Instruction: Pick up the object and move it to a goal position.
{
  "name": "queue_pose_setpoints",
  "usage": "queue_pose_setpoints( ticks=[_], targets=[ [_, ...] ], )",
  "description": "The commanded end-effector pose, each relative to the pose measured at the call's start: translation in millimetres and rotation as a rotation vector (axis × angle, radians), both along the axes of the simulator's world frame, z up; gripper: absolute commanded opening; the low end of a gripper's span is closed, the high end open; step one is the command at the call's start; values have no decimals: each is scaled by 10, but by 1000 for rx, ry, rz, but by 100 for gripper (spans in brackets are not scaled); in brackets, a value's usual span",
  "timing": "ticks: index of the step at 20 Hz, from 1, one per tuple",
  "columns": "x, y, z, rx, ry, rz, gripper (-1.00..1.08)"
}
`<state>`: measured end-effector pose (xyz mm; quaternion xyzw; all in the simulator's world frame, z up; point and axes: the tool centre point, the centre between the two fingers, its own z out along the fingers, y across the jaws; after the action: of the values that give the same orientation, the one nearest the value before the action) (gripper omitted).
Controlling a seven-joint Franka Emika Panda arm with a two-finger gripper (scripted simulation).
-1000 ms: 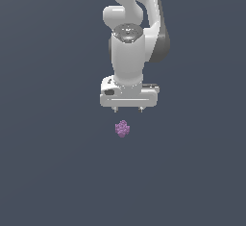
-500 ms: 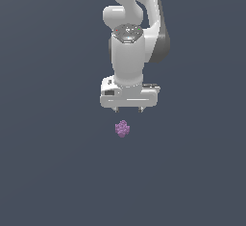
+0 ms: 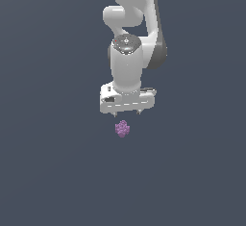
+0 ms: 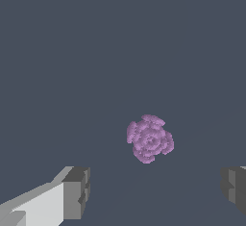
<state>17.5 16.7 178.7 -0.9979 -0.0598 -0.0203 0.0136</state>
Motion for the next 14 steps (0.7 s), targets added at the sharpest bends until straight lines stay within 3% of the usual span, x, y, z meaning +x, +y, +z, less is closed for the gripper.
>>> queue_pose_setpoints(
  ticks=[1, 14],
  targets=[
    [2, -25, -93, -7, 3, 50, 100],
    [-11, -159, -673, -34, 23, 376, 100]
  ],
)
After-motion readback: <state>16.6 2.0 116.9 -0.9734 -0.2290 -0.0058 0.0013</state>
